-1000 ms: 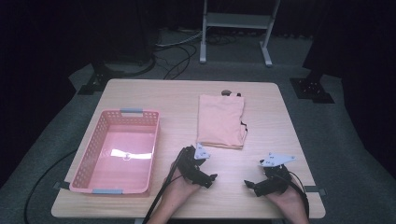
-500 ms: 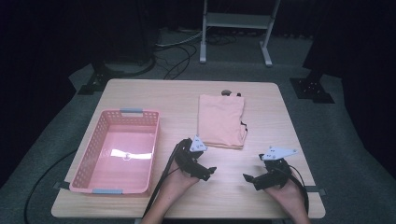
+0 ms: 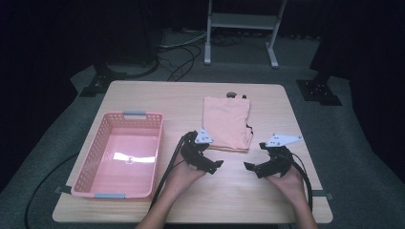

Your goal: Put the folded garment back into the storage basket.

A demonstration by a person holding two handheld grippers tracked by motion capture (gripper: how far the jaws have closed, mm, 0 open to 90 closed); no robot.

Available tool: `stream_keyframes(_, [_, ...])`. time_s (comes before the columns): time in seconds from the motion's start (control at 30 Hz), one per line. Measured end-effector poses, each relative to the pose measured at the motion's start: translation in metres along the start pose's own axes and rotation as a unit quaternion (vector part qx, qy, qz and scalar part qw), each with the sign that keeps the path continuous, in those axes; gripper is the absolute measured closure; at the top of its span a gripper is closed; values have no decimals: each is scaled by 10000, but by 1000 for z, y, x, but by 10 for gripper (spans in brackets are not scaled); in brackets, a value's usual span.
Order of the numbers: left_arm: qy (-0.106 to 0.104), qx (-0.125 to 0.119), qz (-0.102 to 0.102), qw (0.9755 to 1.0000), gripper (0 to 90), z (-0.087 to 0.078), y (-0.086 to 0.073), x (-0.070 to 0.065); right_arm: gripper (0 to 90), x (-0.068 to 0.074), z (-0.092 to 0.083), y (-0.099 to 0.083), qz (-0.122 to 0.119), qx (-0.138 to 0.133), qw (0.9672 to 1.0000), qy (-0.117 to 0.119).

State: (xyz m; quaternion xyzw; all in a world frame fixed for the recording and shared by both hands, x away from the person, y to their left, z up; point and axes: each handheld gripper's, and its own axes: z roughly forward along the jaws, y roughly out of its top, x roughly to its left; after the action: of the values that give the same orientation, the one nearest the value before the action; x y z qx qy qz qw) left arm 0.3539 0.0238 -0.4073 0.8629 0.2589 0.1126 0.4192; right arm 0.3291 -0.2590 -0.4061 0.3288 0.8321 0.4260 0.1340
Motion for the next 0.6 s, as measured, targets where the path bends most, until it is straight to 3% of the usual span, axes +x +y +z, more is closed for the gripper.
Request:
stream_keyframes(0.13, [3,4,43,10000,0,6,4,6,0,-5,7,7,-24,-118,9999,121])
stream_keyframes(0.33, [-66,92,-23,9999,0,17,-1,14,0,-11,26,14,-20,42,9995,326])
stream_keyframes(0.6, [-185,104,-74,9997,0,26,-6,22,0,-15,46,9,-11,258,9985,474])
